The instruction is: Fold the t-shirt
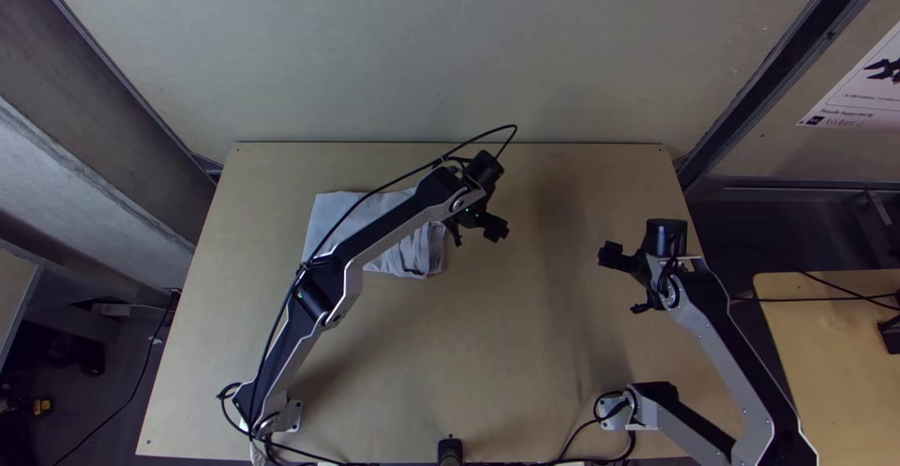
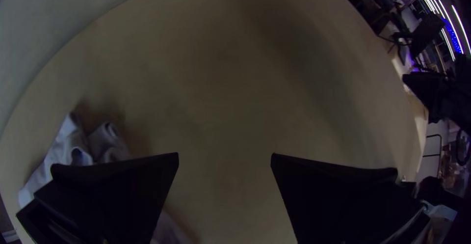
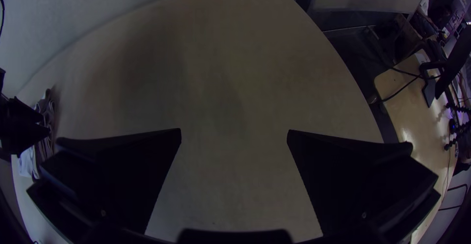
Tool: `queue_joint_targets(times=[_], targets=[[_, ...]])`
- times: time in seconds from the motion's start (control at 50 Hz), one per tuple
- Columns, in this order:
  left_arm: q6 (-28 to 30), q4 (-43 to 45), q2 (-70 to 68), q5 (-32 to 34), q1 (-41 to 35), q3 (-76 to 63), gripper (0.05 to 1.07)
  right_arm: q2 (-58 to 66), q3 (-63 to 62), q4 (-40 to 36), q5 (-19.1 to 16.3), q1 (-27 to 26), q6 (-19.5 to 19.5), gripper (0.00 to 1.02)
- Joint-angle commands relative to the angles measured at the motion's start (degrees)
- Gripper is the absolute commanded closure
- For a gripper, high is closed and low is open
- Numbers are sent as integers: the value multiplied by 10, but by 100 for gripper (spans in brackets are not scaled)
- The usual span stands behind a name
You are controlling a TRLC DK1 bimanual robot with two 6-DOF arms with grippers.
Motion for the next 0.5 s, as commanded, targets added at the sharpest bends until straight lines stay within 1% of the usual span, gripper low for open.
queue_joint_targets(times=[0.0,0.2,0.34,0.48], targets=[[-17,-16,-22,9,5,1,10,-14,-10,15,-2,-1,11,3],[-1,-39,-77,8,33,-48,10,-12,24,47,-2,-4,-10,3],[13,-54,-134,3,68,-79,10,5,72,57,-2,-2,-33,3],[23,-56,-198,2,109,-115,9,24,130,57,-2,2,-69,3]])
